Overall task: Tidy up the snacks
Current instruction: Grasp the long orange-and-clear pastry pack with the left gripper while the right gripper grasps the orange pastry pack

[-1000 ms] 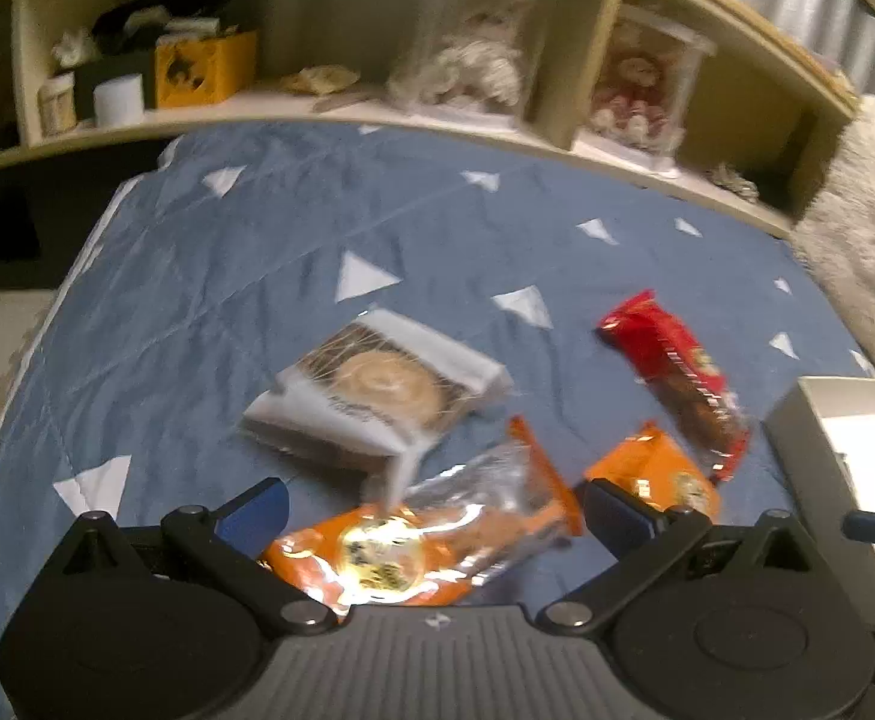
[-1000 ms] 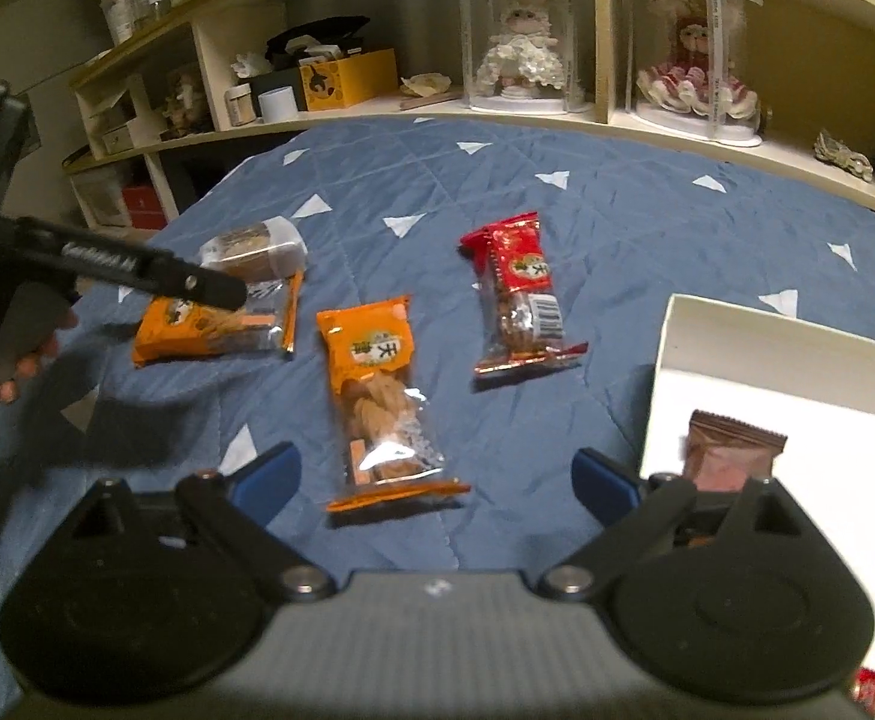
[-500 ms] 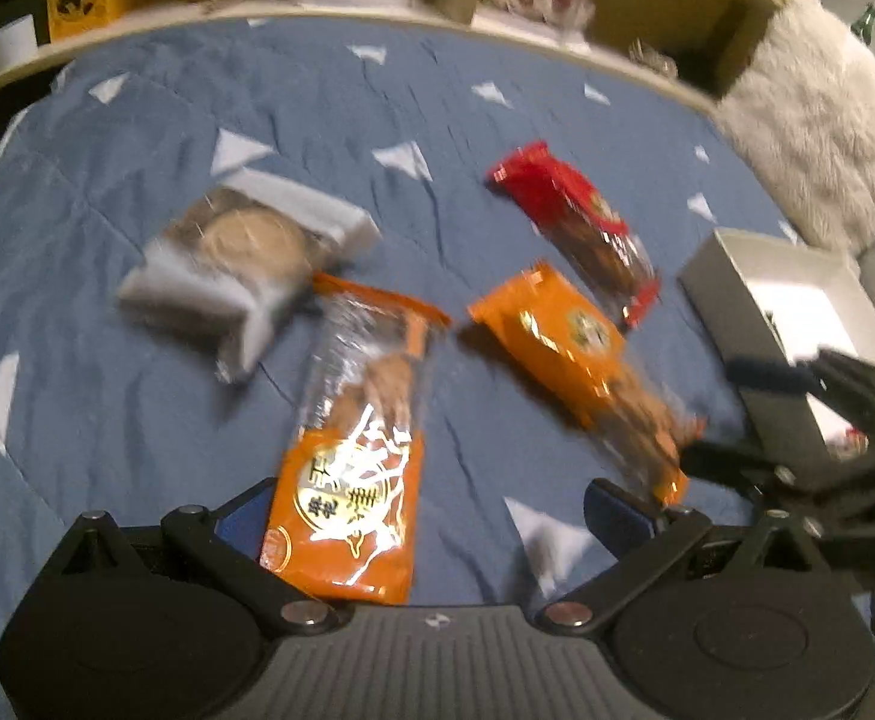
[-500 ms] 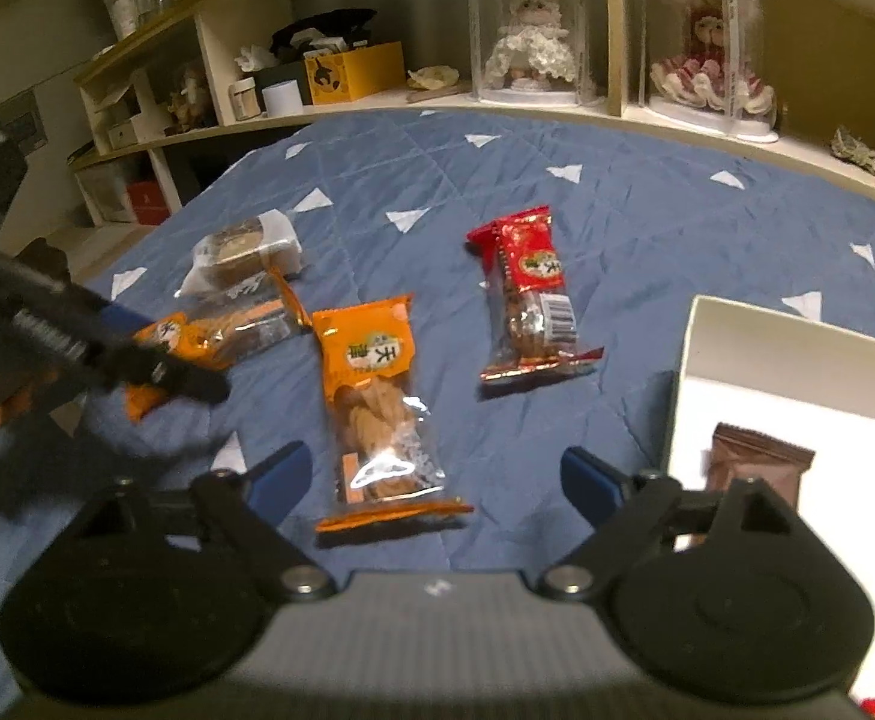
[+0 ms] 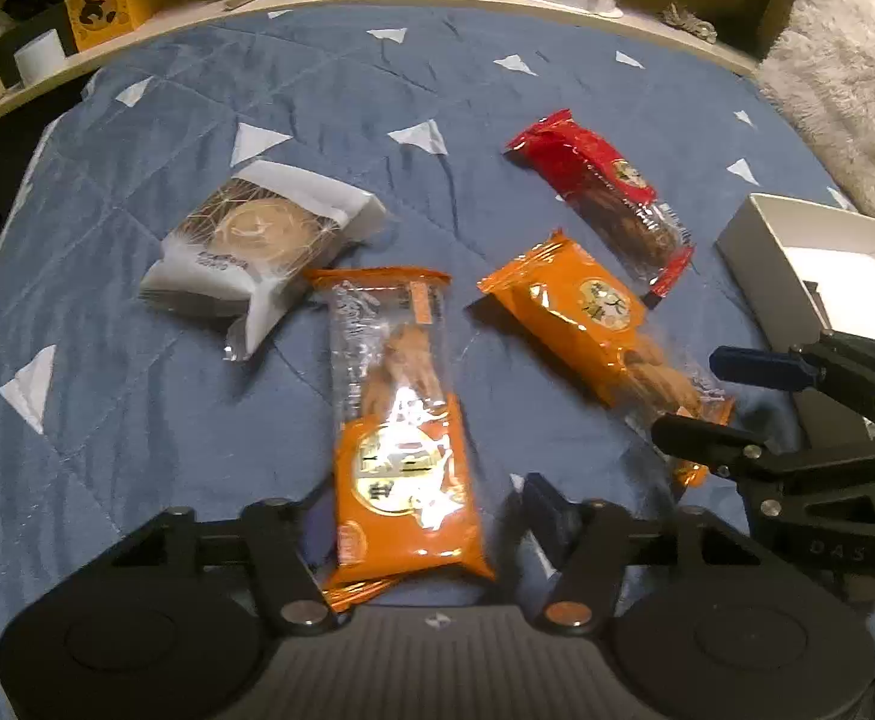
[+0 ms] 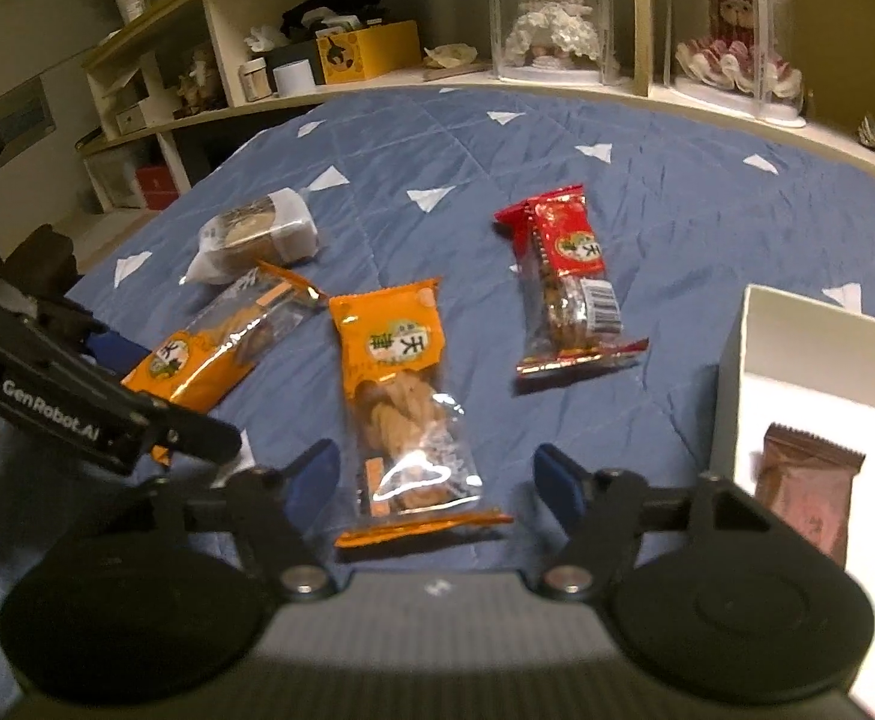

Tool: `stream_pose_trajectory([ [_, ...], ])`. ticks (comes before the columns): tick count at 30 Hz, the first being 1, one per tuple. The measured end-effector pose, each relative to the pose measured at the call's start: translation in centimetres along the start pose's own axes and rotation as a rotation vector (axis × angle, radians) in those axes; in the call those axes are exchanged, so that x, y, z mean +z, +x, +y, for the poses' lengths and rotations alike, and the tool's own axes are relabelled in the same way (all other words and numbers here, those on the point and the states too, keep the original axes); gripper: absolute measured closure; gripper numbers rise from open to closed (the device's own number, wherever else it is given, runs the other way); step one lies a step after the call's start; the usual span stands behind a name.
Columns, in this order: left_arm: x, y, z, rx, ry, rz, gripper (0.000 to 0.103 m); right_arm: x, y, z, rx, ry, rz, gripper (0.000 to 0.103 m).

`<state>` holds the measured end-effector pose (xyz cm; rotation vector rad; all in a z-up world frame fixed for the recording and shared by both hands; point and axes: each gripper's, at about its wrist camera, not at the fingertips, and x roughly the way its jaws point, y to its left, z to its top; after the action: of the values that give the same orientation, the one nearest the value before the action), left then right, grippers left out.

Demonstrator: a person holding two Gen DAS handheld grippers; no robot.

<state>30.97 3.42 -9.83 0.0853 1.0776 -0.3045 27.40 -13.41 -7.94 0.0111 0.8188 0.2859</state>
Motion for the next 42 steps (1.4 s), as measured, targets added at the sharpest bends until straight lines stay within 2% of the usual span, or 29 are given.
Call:
stream_pose_trajectory([
  [4, -0.2, -0.2, -0.3, 0.018, 0.011, 0.009, 0.052, -0.1, 0.2, 0.3, 0.007, -0.016, 0.022, 0.045],
  [8, -0.8, -0.5, -0.8, 0.02, 0.019, 0.027, 0.052, -0.1, -0.1, 0.8, 0.001, -0.033, 0.035, 0.05],
  [13, -1.8, -0.9, -1.4, 0.036, 0.03, 0.041, 0.053, -0.1, -0.8, 1.0, -0.003, -0.021, 0.058, 0.052],
  [21, -3.6, -1.4, -2.6, 0.049, 0.062, 0.067, 0.053, -1.4, -2.9, 1.4, -0.024, -0.02, 0.11, 0.052],
  [30, -5.1, -1.9, -3.6, 0.014, 0.083, 0.108, 0.052, -3.4, -5.9, 2.1, -0.015, -0.025, 0.214, 0.05],
  [32, -4.9, -2.0, -3.6, 0.013, 0.074, 0.101, 0.052, -3.6, -6.6, 2.2, -0.013, -0.027, 0.208, 0.049],
  [35, -4.7, -2.1, -3.4, 0.011, 0.06, 0.082, 0.052, -3.2, -7.1, 2.3, -0.011, -0.028, 0.161, 0.038],
  [37, -4.5, -2.2, -3.3, 0.015, 0.055, 0.07, 0.051, -2.9, -7.3, 2.2, -0.018, -0.018, 0.138, 0.035],
  [38, -4.3, -2.2, -3.2, 0.015, 0.051, 0.066, 0.048, -2.8, -7.1, 2.1, -0.019, -0.013, 0.132, 0.034],
  [39, -4.3, -2.1, -3.2, 0.016, 0.044, 0.063, 0.04, -2.7, -7.0, 2.0, -0.019, -0.009, 0.129, 0.034],
  [40, -4.1, -2.1, -3.0, 0.016, 0.038, 0.058, 0.035, -2.6, -6.7, 1.9, -0.019, -0.007, 0.13, 0.034],
  [42, -4.0, -2.0, -2.9, 0.019, 0.033, 0.052, 0.032, -2.6, -6.1, 1.8, -0.023, -0.008, 0.136, 0.034],
])
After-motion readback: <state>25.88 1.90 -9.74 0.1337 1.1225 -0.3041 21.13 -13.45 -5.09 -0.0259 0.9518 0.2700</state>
